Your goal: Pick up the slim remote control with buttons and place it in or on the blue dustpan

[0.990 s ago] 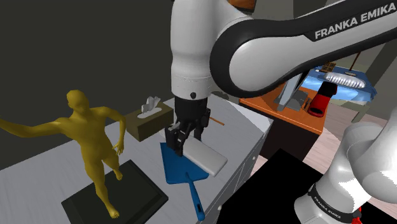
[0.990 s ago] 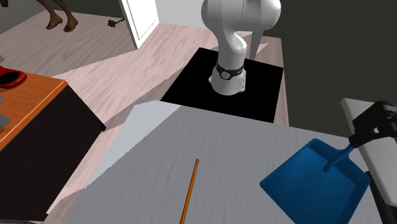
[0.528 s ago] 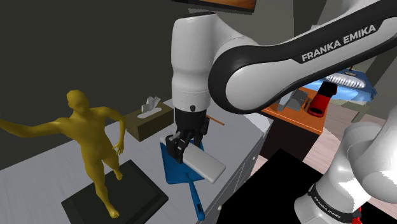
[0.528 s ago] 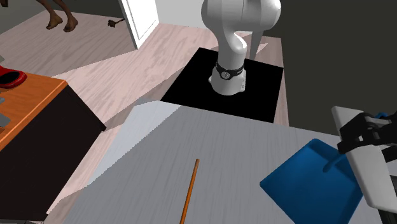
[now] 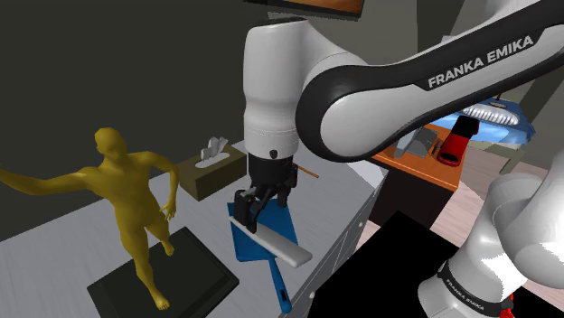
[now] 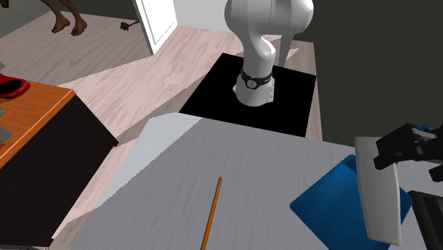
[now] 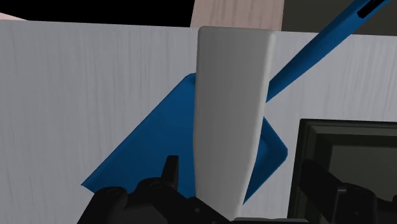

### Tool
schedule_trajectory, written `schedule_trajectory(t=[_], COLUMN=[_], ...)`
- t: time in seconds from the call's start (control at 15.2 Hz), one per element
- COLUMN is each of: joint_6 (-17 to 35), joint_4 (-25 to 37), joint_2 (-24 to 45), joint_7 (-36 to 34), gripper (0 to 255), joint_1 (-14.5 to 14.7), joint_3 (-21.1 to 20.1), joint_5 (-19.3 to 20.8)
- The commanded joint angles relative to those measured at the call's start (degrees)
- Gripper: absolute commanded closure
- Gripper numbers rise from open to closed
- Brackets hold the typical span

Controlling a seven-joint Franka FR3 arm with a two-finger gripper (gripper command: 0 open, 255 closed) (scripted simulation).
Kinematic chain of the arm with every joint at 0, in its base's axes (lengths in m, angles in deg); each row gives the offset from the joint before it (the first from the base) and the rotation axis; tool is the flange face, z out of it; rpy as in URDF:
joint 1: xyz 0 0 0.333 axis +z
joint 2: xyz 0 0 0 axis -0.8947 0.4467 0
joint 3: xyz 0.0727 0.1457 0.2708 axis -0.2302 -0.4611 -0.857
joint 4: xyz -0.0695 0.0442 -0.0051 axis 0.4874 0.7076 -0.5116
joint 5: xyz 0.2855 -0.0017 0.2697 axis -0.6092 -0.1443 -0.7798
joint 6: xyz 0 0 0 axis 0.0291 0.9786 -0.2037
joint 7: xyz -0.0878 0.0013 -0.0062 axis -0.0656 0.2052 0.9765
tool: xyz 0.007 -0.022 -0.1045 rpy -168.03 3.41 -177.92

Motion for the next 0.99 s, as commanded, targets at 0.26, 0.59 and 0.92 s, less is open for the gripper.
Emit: schedule_trajectory(t=[0.26,0.59,0.92], joint_6=[-3.9,-7.4,-7.4], joint_4=[2.7,5.3,5.3], joint_2=[-1.4,-2.3,-2.3], joint_7=[0.4,0.6,0.6], gripper=[0,0,0], joint_1=[0.0,-0.1,-0.1], joint_3=[0.3,0.6,0.6], joint_5=[-0.5,-0.7,-0.7])
